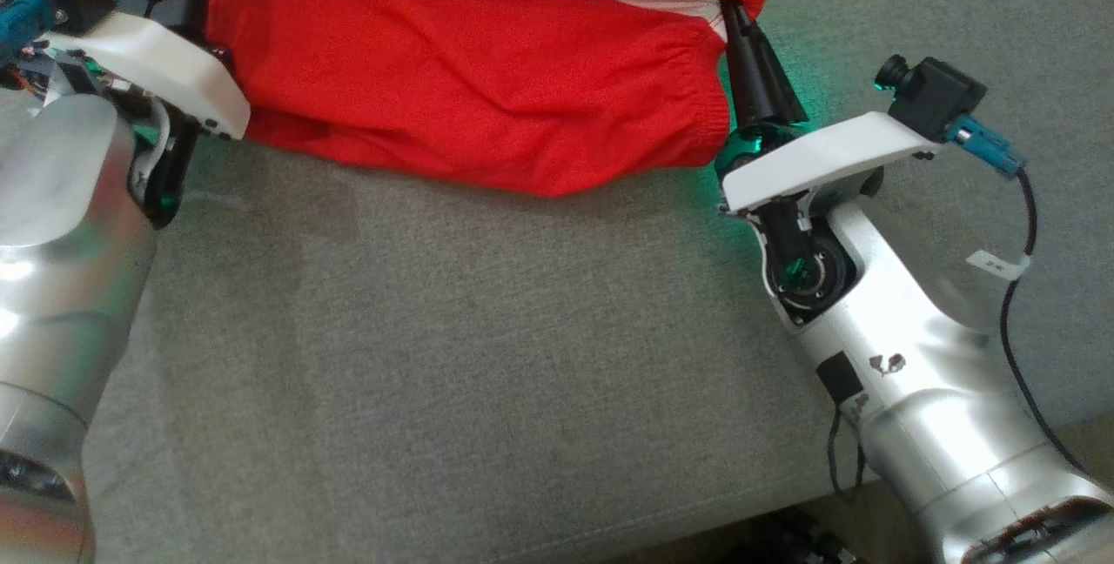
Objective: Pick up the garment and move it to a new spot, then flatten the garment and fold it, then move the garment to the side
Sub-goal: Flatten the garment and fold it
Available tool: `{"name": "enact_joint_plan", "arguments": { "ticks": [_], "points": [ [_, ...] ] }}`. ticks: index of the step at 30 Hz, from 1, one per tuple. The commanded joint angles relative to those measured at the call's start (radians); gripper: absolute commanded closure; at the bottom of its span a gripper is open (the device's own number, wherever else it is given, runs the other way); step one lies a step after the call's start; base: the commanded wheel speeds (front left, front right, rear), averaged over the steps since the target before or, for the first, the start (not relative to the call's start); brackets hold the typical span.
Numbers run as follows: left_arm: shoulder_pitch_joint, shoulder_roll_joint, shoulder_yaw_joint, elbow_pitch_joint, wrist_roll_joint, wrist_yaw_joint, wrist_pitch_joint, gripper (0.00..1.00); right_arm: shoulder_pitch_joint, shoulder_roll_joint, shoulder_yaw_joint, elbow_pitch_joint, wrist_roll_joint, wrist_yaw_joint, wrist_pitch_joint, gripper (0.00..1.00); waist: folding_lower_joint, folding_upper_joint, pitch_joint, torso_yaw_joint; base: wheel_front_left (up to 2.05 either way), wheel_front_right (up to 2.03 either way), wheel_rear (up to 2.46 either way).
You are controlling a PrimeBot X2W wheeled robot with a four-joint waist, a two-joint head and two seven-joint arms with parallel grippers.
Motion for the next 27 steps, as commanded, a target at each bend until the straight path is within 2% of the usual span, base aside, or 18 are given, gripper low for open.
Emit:
{"name": "enact_joint_plan", "arguments": {
  "ticks": [1,2,9,17,18,24,27],
  "points": [
    [-0.045,0.034,0.027,-0.003,-0.017,0.002,-0.020,0.49,0.028,0.016,-0.009,-0.018,-0.015,-0.001,-0.011,0.24,-0.0001,0.0000,-0.001,-0.004,0.00,0.00,0.00],
    [-0.048,0.031,0.023,0.009,-0.020,0.002,-0.028,0.00,0.032,0.017,-0.019,-0.021,-0.026,-0.001,-0.011,0.00,-0.0001,0.0000,-0.002,-0.005,0.00,0.00,0.00],
    [-0.011,0.009,0.015,0.056,-0.044,0.002,-0.068,0.00,0.091,0.018,-0.109,-0.048,-0.148,-0.001,-0.011,0.00,-0.0001,0.0000,-0.034,0.006,0.00,0.00,0.00],
    [0.094,-0.033,0.142,0.031,-0.056,0.018,-0.073,0.00,0.168,0.018,-0.265,-0.108,-0.396,-0.001,-0.011,0.00,-0.0001,0.0000,-0.049,0.029,0.00,0.00,0.00],
    [0.094,-0.033,0.142,0.031,-0.056,0.018,-0.073,0.00,0.168,0.018,-0.265,-0.108,-0.396,-0.001,-0.011,0.00,-0.0001,0.0000,-0.049,0.029,0.00,0.00,0.00],
    [0.157,-0.092,0.208,0.038,-0.032,0.017,-0.073,0.00,0.214,0.018,-0.353,-0.159,-0.575,-0.001,-0.011,0.00,-0.0001,0.0000,-0.050,0.028,0.00,0.00,0.00],
    [0.171,-0.102,0.216,0.081,-0.005,0.033,-0.073,0.00,0.230,0.018,-0.380,-0.179,-0.654,-0.001,-0.011,0.00,-0.0001,0.0000,-0.051,0.019,0.00,0.00,0.00]
  ]
}}
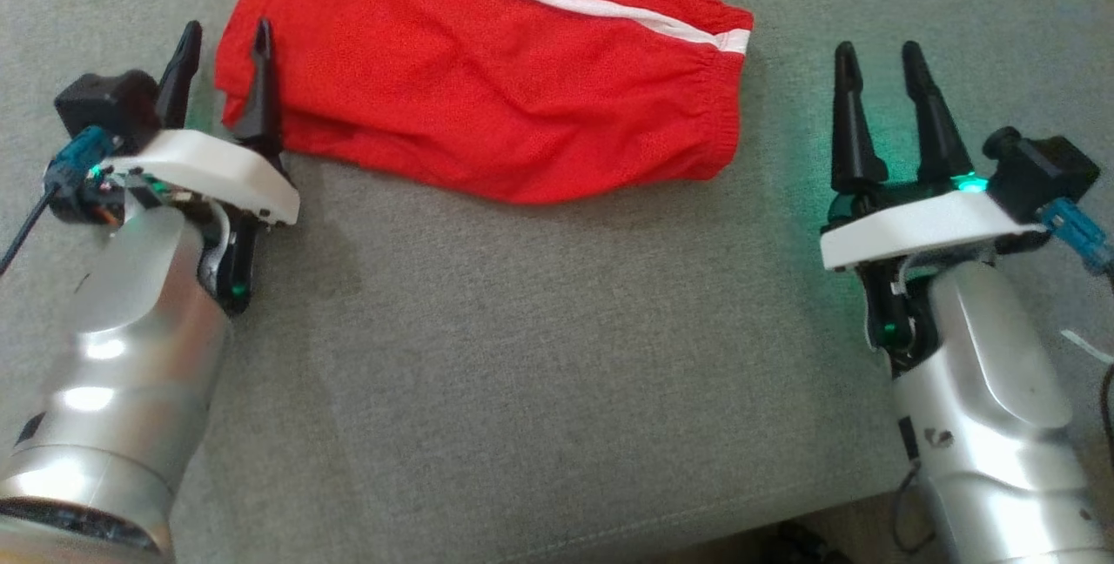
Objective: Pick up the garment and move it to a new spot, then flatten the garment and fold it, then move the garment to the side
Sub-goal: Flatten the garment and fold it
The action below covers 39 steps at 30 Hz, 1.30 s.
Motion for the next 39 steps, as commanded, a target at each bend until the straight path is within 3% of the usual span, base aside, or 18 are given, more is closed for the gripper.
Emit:
{"name": "enact_joint_plan", "arguments": {
  "ticks": [1,5,6,7,8,9,16,25,30,38,39],
  "points": [
    [0.001,0.025,0.027,0.015,0.013,0.010,-0.005,0.00,0.018,0.013,0.003,-0.038,-0.020,-0.001,-0.011,0.00,0.0001,0.0000,-0.001,-0.005,0.00,0.00,0.00],
    [0.009,0.010,-0.001,0.089,0.044,0.006,-0.005,0.00,0.039,0.013,-0.015,-0.042,-0.051,-0.001,-0.011,0.00,0.0001,0.0000,-0.010,-0.009,0.00,0.00,0.00],
    [0.011,0.003,-0.015,0.108,0.052,0.003,0.000,0.36,0.043,0.013,-0.017,-0.042,-0.059,-0.001,-0.011,0.00,0.0001,0.0000,-0.014,-0.008,0.00,0.00,0.00],
    [0.013,-0.005,-0.029,0.125,0.059,0.000,0.009,0.54,0.048,0.013,-0.021,-0.041,-0.061,-0.001,-0.011,0.00,0.0001,0.0000,-0.018,-0.006,0.00,0.00,0.00],
    [0.014,-0.012,-0.041,0.142,0.065,-0.002,0.017,0.88,0.053,0.013,-0.024,-0.040,-0.065,-0.001,-0.011,0.00,0.0001,0.0000,-0.023,-0.003,0.00,0.00,0.00],
    [0.016,-0.018,-0.055,0.160,0.074,-0.003,0.025,1.00,0.057,0.013,-0.026,-0.040,-0.075,-0.001,-0.011,0.00,0.0001,0.0000,-0.029,0.000,0.00,0.00,0.00],
    [0.061,-0.070,-0.067,0.244,0.063,0.005,0.028,1.00,0.083,0.013,-0.044,-0.024,-0.082,-0.001,-0.011,0.00,0.0001,0.0000,-0.099,0.034,0.00,0.00,0.00],
    [0.174,-0.121,-0.040,0.237,0.026,-0.002,-0.003,1.00,0.139,0.013,-0.072,0.007,-0.092,-0.001,-0.011,0.00,0.0001,0.0000,-0.215,0.094,0.00,0.00,0.00],
    [0.250,-0.126,0.002,0.163,0.027,0.044,-0.005,1.00,0.173,0.013,-0.084,0.012,-0.105,-0.001,-0.011,0.00,0.0001,0.0000,-0.256,0.120,0.00,0.00,0.00],
    [0.388,-0.122,0.094,-0.064,0.099,0.138,-0.005,0.97,0.202,0.013,-0.089,0.015,-0.126,-0.001,-0.011,0.00,0.0001,0.0000,-0.280,0.158,0.00,0.00,0.00],
    [0.407,-0.119,0.111,-0.106,0.121,0.151,-0.005,0.00,0.201,0.013,-0.087,0.015,-0.126,-0.001,-0.011,0.00,0.0001,0.0000,-0.279,0.162,0.00,0.00,0.00]
  ]
}}
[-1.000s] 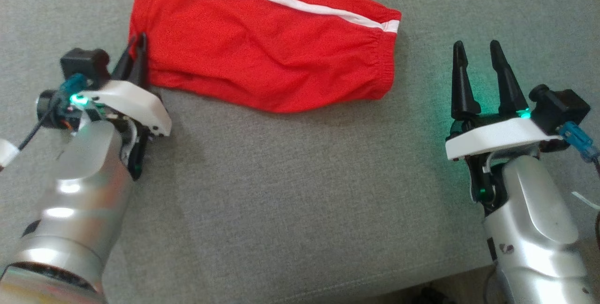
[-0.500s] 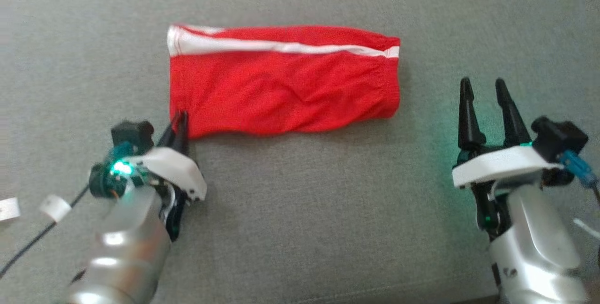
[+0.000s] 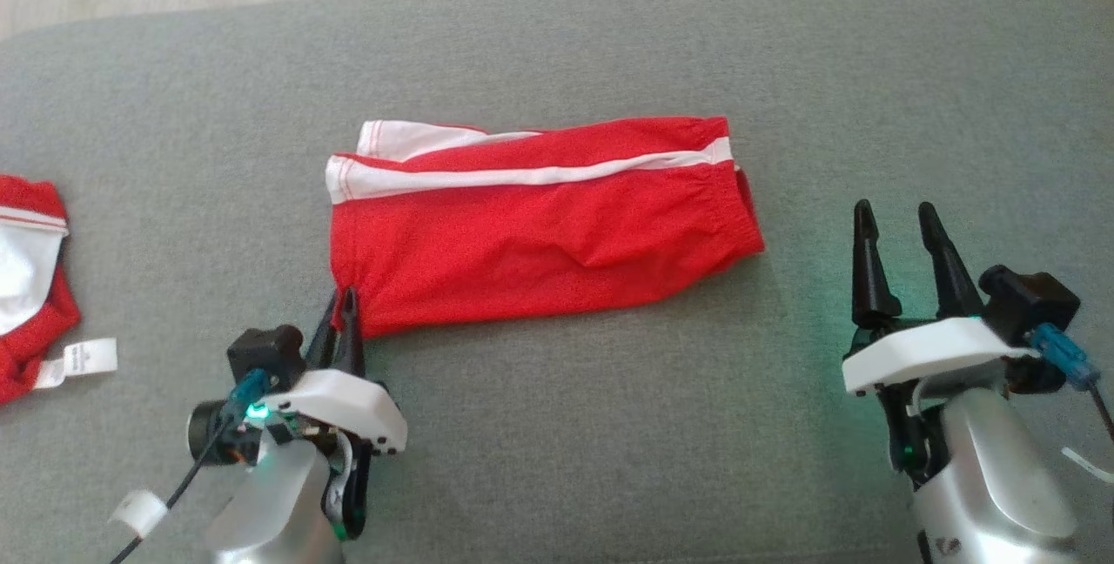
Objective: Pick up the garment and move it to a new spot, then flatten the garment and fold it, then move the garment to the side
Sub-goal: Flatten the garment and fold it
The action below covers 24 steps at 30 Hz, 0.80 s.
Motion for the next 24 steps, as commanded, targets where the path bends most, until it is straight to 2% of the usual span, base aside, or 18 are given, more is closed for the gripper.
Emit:
{"name": "enact_joint_plan", "arguments": {
  "ticks": [1,6,9,13,17,24],
  "points": [
    [-0.003,0.031,0.058,-0.079,0.040,0.016,-0.005,0.00,-0.017,0.008,0.029,-0.031,-0.009,-0.001,-0.011,0.00,0.0001,-0.0001,0.001,0.010,0.00,0.00,0.00],
    [0.087,0.019,0.161,-0.277,0.159,0.038,-0.005,0.00,-0.047,0.008,0.075,-0.051,-0.024,-0.001,-0.011,0.00,0.0001,-0.0001,0.009,0.032,0.00,0.00,0.00],
    [0.140,0.004,0.207,-0.336,0.217,0.026,-0.005,0.00,-0.076,0.008,0.120,-0.050,-0.021,-0.001,-0.011,0.00,0.0001,-0.0001,0.012,0.048,0.00,0.00,0.00],
    [0.192,-0.021,0.242,-0.345,0.262,-0.001,-0.005,0.00,-0.128,0.008,0.169,-0.005,-0.040,-0.001,-0.011,0.00,0.0001,-0.0001,0.013,0.079,0.00,0.00,0.00],
    [0.221,-0.041,0.262,-0.331,0.285,-0.028,-0.005,0.00,-0.170,0.008,0.162,0.111,-0.079,-0.001,-0.011,0.00,0.0001,-0.0001,0.013,0.116,0.00,0.00,0.00],
    [0.244,-0.055,0.299,-0.312,0.311,-0.056,-0.005,0.00,-0.191,0.008,0.049,0.369,-0.138,-0.001,-0.011,0.00,0.0001,-0.0001,0.013,0.147,0.00,0.00,0.00]
  ]
}}
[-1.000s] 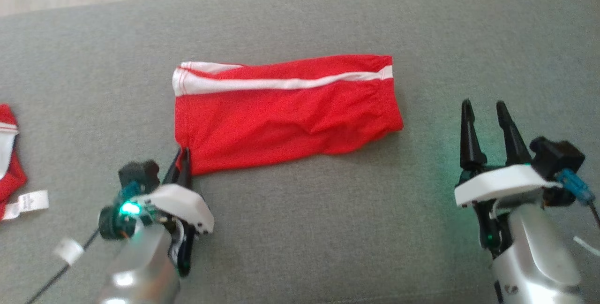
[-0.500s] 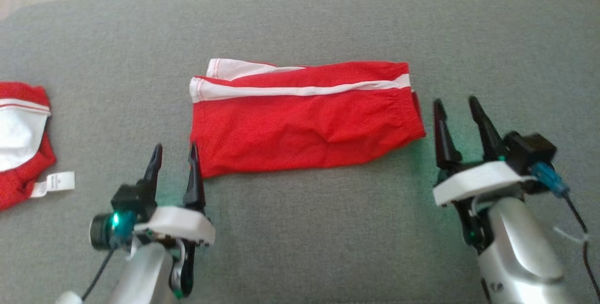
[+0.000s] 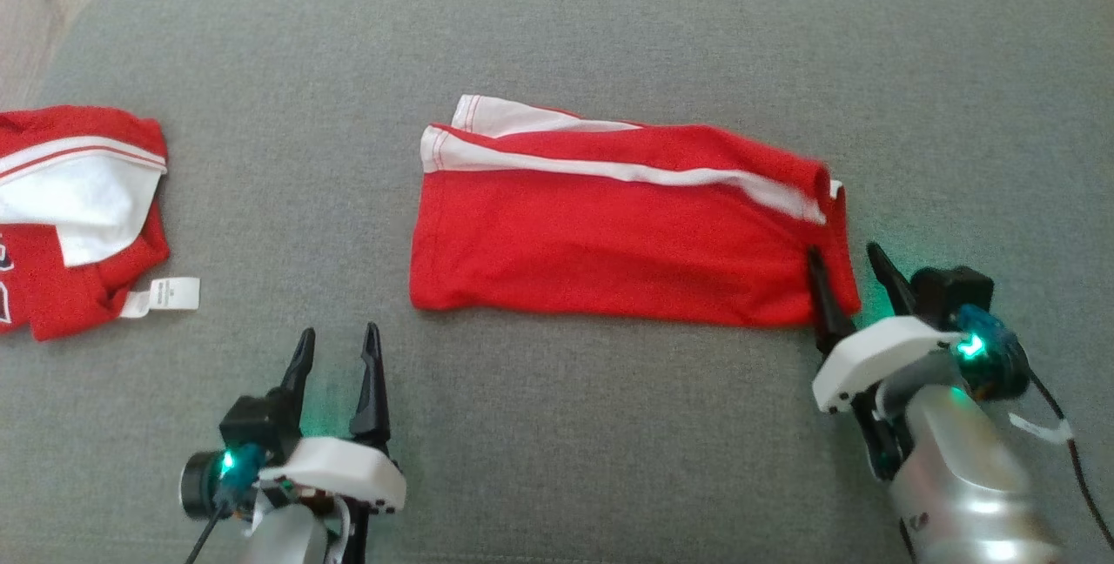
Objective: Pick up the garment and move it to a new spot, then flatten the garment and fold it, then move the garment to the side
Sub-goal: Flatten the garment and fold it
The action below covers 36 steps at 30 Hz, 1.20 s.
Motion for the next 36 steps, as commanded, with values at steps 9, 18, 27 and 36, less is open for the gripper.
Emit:
{"name": "enact_joint_plan", "arguments": {
  "ticks": [9,18,27,36],
  "points": [
    [0.003,0.002,0.076,-0.039,0.033,-0.015,-0.005,0.00,-0.048,0.007,0.025,0.086,0.129,-0.001,-0.011,0.29,0.0000,0.0000,0.020,-0.006,0.00,0.00,0.00],
    [0.010,0.001,0.081,-0.055,0.026,-0.014,-0.005,0.00,-0.034,0.007,-0.001,0.069,0.237,-0.001,-0.011,1.00,0.0000,0.0000,0.015,-0.024,0.00,0.00,0.00],
    [0.044,0.001,0.063,-0.053,0.026,-0.022,-0.005,0.00,-0.005,-0.015,-0.178,-0.036,0.174,-0.001,-0.011,1.00,0.0000,0.0000,-0.016,-0.068,0.00,0.00,0.00],
    [0.064,0.001,-0.007,-0.028,-0.001,-0.020,-0.005,0.00,-0.023,0.007,0.133,-0.200,0.410,-0.001,0.032,1.00,0.0000,0.0000,-0.046,-0.064,0.00,0.00,0.00]
  ]
}}
